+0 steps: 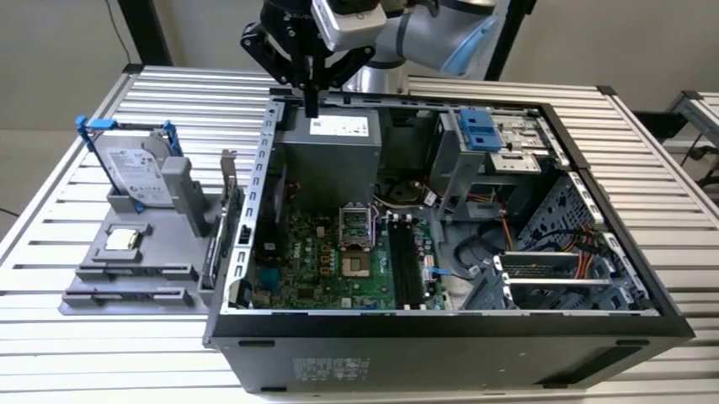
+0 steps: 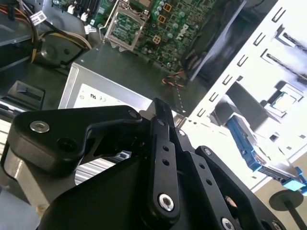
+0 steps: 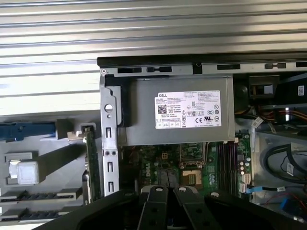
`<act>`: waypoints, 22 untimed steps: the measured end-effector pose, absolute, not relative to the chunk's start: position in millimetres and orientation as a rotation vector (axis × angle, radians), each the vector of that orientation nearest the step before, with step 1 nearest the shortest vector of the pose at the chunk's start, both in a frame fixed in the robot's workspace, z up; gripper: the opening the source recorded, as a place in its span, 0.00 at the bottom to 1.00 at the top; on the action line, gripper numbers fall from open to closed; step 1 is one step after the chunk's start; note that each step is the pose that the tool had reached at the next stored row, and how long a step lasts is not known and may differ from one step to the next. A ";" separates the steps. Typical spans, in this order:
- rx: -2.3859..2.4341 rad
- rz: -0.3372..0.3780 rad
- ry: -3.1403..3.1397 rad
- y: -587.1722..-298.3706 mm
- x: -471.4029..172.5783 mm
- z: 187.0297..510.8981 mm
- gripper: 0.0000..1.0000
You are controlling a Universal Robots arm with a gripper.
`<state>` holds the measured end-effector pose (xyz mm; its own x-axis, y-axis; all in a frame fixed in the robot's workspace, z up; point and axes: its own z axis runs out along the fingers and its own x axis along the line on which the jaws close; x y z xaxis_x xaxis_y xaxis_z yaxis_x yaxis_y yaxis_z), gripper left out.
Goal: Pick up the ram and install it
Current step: 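Reach for the ram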
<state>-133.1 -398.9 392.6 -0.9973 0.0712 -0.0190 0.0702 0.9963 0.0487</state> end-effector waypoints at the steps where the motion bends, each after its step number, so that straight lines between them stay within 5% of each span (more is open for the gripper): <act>1: 0.110 0.075 3.118 -398.8 -133.4 392.6 0.00; 22: 0.110 0.075 3.118 -398.9 -140.1 392.6 0.00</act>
